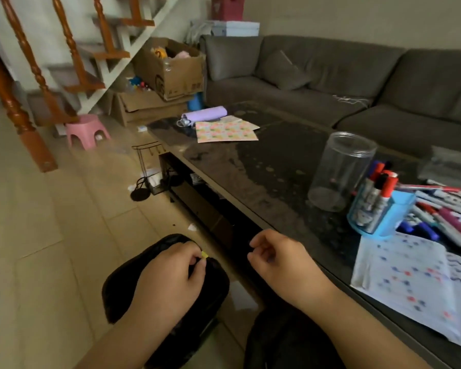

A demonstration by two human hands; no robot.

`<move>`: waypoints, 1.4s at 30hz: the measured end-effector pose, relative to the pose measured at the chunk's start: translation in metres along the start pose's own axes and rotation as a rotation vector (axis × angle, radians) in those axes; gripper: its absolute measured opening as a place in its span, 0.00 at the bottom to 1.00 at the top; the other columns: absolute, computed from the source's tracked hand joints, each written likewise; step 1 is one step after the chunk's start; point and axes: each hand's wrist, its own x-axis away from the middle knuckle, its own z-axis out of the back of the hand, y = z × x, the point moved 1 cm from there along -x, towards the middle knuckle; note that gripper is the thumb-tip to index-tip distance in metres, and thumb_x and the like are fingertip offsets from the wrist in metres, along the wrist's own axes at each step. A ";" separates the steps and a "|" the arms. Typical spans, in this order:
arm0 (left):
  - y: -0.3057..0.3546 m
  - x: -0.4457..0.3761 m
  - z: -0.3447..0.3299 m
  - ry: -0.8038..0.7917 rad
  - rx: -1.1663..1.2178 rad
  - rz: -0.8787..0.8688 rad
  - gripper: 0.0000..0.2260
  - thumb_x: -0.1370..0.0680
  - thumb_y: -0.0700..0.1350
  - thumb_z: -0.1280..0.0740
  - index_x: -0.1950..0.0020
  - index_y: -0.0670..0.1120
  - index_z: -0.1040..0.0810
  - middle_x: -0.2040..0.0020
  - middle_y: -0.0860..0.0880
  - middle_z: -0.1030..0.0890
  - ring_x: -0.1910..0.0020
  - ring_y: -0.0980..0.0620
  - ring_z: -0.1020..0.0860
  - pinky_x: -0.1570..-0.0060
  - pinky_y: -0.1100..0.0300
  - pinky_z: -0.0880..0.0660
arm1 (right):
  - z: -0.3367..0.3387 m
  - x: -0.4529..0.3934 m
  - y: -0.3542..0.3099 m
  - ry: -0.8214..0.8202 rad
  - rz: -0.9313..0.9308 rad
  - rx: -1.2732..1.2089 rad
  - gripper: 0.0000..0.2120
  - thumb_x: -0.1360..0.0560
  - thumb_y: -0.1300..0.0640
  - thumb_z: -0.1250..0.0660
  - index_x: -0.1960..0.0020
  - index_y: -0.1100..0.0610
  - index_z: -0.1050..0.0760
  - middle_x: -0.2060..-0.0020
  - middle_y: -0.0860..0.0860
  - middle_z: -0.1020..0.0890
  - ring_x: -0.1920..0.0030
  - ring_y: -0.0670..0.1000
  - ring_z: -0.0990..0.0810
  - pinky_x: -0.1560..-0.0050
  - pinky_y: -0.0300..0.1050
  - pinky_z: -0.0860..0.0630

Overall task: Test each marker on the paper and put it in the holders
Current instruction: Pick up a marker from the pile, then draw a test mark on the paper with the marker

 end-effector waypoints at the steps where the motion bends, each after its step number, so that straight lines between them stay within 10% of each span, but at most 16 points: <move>1: 0.017 -0.007 -0.001 -0.014 0.023 -0.043 0.06 0.22 0.51 0.38 0.49 0.53 0.24 0.58 0.59 0.24 0.58 0.61 0.25 0.61 0.68 0.27 | 0.015 0.007 0.005 0.037 -0.015 -0.014 0.05 0.25 0.56 0.32 0.51 0.49 0.27 0.60 0.46 0.22 0.59 0.43 0.23 0.58 0.30 0.27; 18: 0.319 -0.065 -0.111 -0.257 0.257 -0.735 0.10 0.22 0.53 0.41 0.42 0.55 0.27 0.48 0.60 0.25 0.50 0.61 0.27 0.51 0.67 0.29 | 0.208 0.156 0.159 0.656 -0.518 0.020 0.08 0.25 0.57 0.33 0.56 0.44 0.27 0.59 0.42 0.20 0.59 0.39 0.23 0.59 0.29 0.29; 30: 0.371 -0.094 -0.185 -0.405 0.204 -0.771 0.09 0.21 0.53 0.42 0.43 0.55 0.28 0.47 0.57 0.24 0.50 0.60 0.26 0.51 0.64 0.26 | 0.244 0.123 0.253 0.637 -0.697 0.134 0.06 0.23 0.54 0.35 0.48 0.46 0.29 0.56 0.42 0.23 0.59 0.41 0.22 0.65 0.29 0.27; 37: 0.373 -0.106 -0.192 -0.408 0.264 -0.714 0.08 0.21 0.55 0.43 0.45 0.57 0.29 0.49 0.58 0.24 0.50 0.60 0.26 0.51 0.66 0.26 | 0.266 0.052 0.303 0.674 -0.716 0.313 0.16 0.21 0.54 0.38 0.34 0.54 0.28 0.40 0.50 0.26 0.44 0.48 0.26 0.46 0.36 0.30; 42: 0.376 -0.111 -0.197 -0.415 0.290 -0.663 0.09 0.21 0.56 0.43 0.44 0.57 0.30 0.48 0.59 0.24 0.48 0.60 0.26 0.49 0.66 0.26 | 0.283 0.011 0.330 0.558 -0.848 0.348 0.11 0.20 0.52 0.41 0.46 0.57 0.24 0.47 0.54 0.22 0.50 0.52 0.24 0.54 0.42 0.27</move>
